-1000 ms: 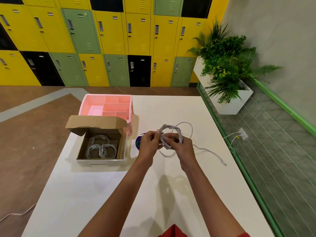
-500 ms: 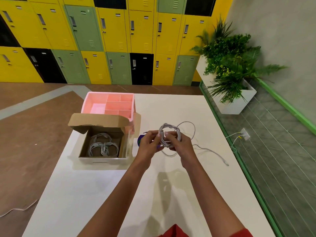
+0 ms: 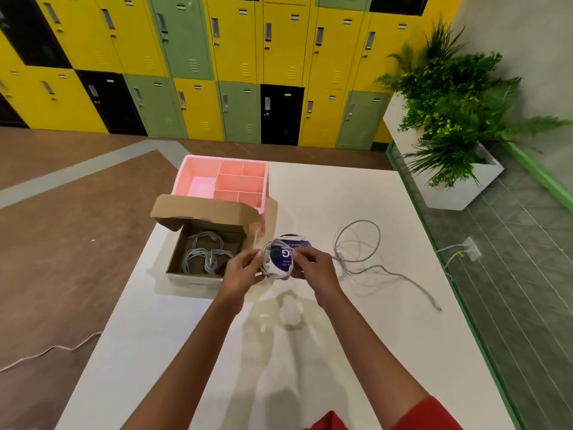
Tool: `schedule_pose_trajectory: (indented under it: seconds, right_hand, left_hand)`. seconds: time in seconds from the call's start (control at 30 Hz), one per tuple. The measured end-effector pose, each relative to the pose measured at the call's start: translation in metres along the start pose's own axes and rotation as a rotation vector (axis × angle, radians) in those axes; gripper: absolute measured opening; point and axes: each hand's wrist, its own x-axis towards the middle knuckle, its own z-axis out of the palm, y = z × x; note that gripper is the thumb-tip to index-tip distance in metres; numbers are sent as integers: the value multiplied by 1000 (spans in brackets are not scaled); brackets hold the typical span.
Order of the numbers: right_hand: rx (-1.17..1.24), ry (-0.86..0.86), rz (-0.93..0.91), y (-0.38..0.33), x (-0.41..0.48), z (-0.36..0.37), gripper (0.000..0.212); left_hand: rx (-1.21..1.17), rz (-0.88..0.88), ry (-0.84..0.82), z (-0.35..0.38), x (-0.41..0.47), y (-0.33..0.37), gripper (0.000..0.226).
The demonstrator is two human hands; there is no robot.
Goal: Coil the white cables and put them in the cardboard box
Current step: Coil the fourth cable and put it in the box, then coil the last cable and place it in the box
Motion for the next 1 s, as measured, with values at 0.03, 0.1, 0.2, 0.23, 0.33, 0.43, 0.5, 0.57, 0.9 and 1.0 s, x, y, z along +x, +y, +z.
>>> schedule_pose_trajectory:
  seconds: [0.03, 0.1, 0.2, 0.23, 0.33, 0.43, 0.5, 0.57, 0.9, 1.0]
  right_hand:
    - [-5, -7, 9, 3, 2, 7, 12]
    - [-19, -22, 31, 7, 7, 24, 15]
    - [-34, -37, 68, 12, 13, 50, 19]
    - [-35, -52, 82, 14, 16, 59, 17]
    - [-62, -76, 104, 15, 22, 82, 11]
    - [-165, -71, 74, 13, 30, 98, 15]
    - [-236, -92, 53, 9, 33, 105, 19]
    - [-281, -129, 50, 6, 37, 109, 21]
    - [-391, -348, 139, 15, 58, 129, 35]
    - [-439, -379, 144, 16, 59, 133, 34]
  left_hand:
    - [7, -21, 13, -7, 2, -2, 25]
    - [45, -57, 41, -23, 5, -5, 33]
    - [55, -81, 111, -46, 12, -8, 39]
    - [44, -93, 138, -54, 15, -9, 39]
    - [28, -128, 247, -72, 28, -11, 35]
    - [60, -128, 348, -84, 45, -10, 28]
    - [109, -104, 379, -86, 57, -8, 33]
    - [191, -62, 417, -85, 67, -2, 38]
    - [740, -55, 323, -91, 119, 5, 32]
    - [792, -52, 276, -95, 124, 0, 29]
